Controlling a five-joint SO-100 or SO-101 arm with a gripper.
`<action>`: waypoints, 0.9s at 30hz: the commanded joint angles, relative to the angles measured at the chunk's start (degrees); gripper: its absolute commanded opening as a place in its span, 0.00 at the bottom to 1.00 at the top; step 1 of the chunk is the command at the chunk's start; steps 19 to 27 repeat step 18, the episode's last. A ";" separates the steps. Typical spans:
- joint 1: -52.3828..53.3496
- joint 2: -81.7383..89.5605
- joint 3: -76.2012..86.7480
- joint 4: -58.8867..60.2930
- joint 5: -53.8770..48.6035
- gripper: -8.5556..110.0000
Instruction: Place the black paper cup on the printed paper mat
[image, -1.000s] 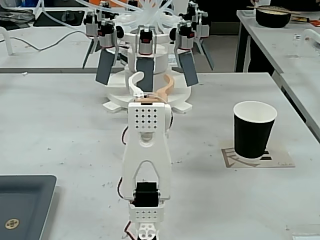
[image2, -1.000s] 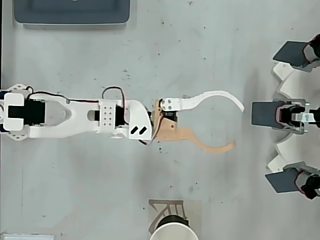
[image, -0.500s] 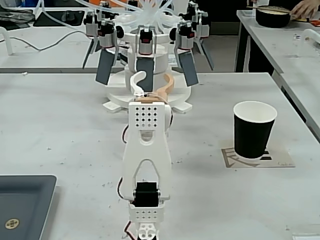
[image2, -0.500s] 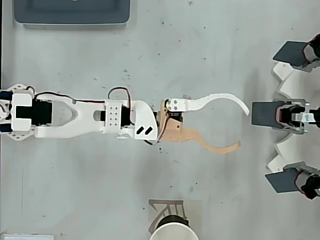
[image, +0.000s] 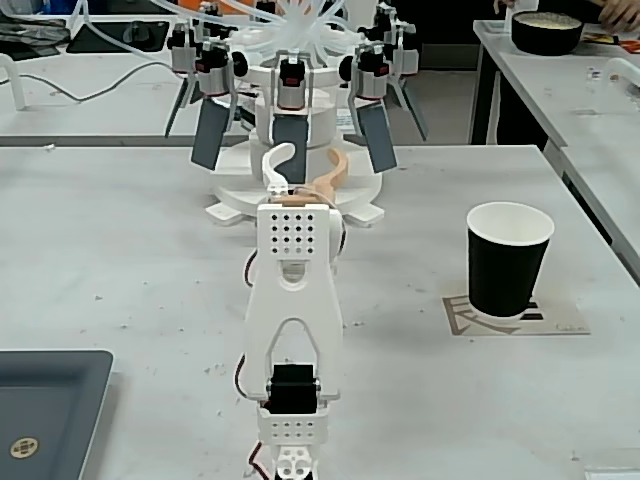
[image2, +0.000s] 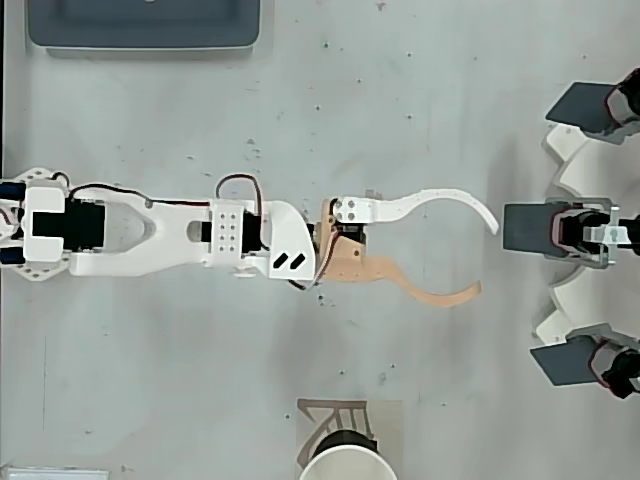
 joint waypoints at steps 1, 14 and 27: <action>-0.53 0.09 -2.11 -0.44 -0.44 0.16; 0.00 -0.44 -2.46 -1.49 -0.35 0.16; 0.00 -0.18 -2.72 -1.58 -0.35 0.16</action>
